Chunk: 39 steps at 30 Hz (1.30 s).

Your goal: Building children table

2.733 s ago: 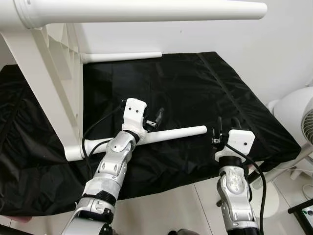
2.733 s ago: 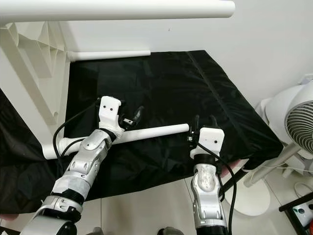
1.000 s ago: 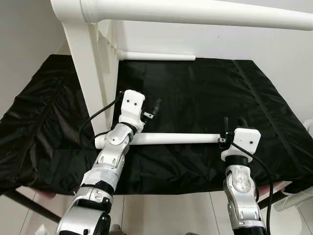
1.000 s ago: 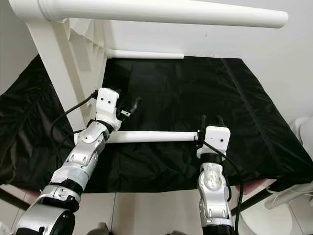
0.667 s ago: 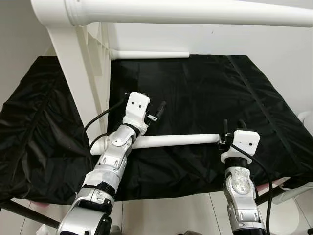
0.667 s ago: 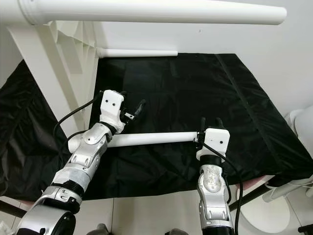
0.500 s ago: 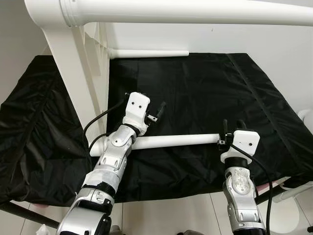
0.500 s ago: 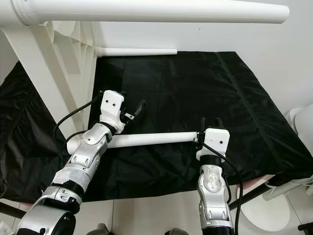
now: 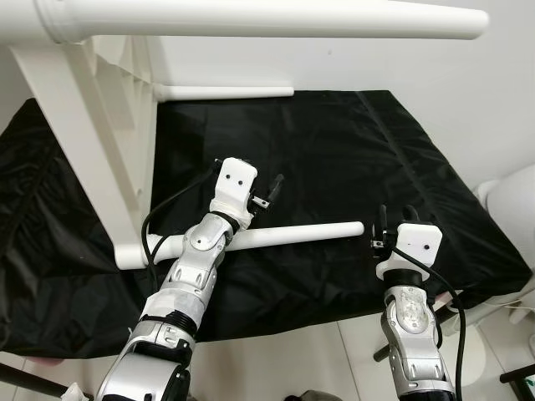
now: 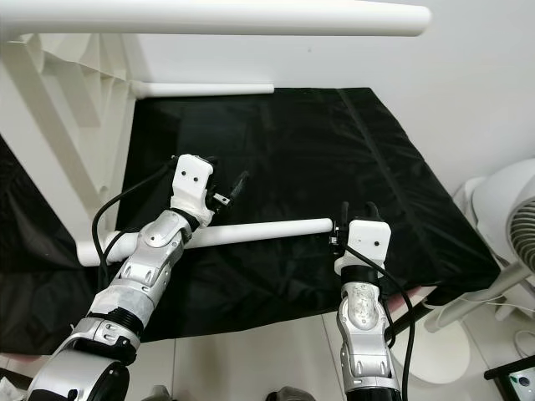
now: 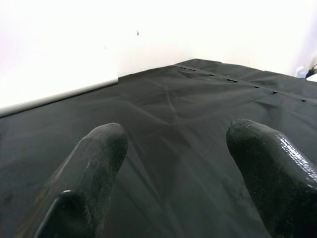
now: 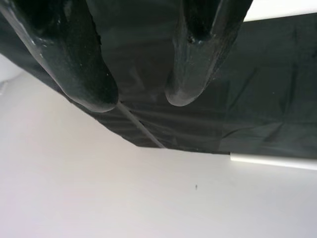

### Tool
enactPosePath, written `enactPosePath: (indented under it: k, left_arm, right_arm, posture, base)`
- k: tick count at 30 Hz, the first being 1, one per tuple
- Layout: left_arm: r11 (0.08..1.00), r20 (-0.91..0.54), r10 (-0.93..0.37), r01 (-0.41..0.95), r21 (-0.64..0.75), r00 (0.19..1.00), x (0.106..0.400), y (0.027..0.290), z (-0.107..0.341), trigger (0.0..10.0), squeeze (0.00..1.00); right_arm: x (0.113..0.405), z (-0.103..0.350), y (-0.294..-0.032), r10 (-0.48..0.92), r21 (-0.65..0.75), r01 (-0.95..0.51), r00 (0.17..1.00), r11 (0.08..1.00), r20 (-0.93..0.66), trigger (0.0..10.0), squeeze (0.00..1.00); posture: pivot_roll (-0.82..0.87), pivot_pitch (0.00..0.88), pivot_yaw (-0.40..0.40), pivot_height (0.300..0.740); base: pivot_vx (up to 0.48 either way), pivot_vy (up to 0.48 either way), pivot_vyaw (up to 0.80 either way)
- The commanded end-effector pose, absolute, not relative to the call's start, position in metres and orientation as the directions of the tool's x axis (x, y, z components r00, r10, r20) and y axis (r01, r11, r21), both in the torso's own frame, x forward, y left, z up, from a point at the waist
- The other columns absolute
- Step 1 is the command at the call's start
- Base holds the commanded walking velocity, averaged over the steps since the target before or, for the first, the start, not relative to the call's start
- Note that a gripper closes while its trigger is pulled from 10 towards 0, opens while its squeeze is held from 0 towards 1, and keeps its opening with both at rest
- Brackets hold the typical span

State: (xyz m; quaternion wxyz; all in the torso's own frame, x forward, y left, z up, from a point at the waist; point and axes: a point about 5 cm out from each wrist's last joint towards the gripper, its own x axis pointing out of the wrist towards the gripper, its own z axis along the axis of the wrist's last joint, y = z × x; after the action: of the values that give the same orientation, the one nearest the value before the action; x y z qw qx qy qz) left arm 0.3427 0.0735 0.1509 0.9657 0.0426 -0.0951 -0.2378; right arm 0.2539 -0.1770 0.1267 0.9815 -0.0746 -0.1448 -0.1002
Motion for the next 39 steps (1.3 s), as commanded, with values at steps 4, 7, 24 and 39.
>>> enactPosePath:
  k: [4,7,24,39]
  left_arm:
    - [0.899,0.159,-0.435,0.42,0.12,0.886,0.345,0.072,0.15,10.0,0.0]
    - [0.901,0.158,-0.432,0.417,0.118,0.888,0.345,0.072,0.15,10.0,0.0]
    - [0.909,0.139,-0.417,0.416,0.042,0.898,0.345,0.062,0.152,10.0,0.0]
    - [0.918,0.147,-0.395,0.394,0.035,0.907,0.35,0.063,0.161,10.0,0.0]
  right_arm:
    - [0.254,0.124,-0.18,-0.176,-0.124,0.219,0.941,0.968,0.289,10.0,0.0]
    - [0.254,0.124,-0.179,-0.176,-0.124,0.218,0.941,0.968,0.288,10.0,0.0]
    - [0.253,0.127,-0.178,-0.165,-0.121,0.207,0.944,0.971,0.286,10.0,0.0]
    - [0.26,0.133,-0.182,-0.181,-0.129,0.226,0.939,0.966,0.294,10.0,0.0]
  posture:
    - [-0.01,0.0,-0.019,0.74]
    - [-0.01,0.0,-0.019,0.74]
    - [-0.03,0.0,-0.063,0.74]
    - [-0.01,0.0,-0.044,0.74]
  base:
    - [0.0,-0.285,0.0]
    - [0.0,-0.261,0.0]
    - [0.0,-0.015,0.0]
    - [0.0,0.0,0.15]
